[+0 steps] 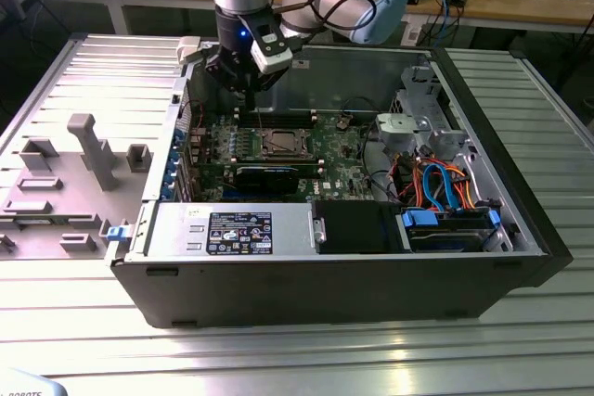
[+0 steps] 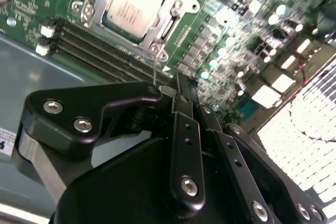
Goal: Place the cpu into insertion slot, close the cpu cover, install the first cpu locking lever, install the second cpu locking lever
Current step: 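Install the first cpu locking lever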
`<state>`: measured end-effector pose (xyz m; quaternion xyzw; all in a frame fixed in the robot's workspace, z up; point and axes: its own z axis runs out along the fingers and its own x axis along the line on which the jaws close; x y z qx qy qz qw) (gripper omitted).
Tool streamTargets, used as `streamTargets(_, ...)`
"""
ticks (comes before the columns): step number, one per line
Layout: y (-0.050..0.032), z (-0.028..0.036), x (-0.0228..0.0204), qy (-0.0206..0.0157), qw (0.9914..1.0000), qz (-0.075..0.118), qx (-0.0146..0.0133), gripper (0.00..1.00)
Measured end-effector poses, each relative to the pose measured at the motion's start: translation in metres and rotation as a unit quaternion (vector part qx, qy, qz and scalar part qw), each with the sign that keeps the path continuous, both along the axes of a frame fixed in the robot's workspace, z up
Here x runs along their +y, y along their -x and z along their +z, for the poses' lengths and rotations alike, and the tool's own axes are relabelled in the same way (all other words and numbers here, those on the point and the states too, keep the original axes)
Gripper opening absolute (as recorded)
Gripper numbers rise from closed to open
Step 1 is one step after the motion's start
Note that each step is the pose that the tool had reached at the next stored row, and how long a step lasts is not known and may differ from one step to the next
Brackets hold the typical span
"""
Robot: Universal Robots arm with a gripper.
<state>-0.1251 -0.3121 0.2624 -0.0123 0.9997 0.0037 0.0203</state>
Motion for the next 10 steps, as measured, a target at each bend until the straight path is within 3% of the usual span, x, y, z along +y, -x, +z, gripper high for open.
streamTargets(2, 0.0000, -0.0004, 0.0029, 0.0000, 1.00000, 0.003, 0.0000, 0.11)
streamTargets(6, -0.0011, -0.0006, 0.0035, 0.0000, 0.99999, 0.005, -0.0001, 0.11)
streamTargets(10, -0.0112, -0.0006, 0.0042, 0.0000, 0.99998, 0.006, -0.0001, 0.11)
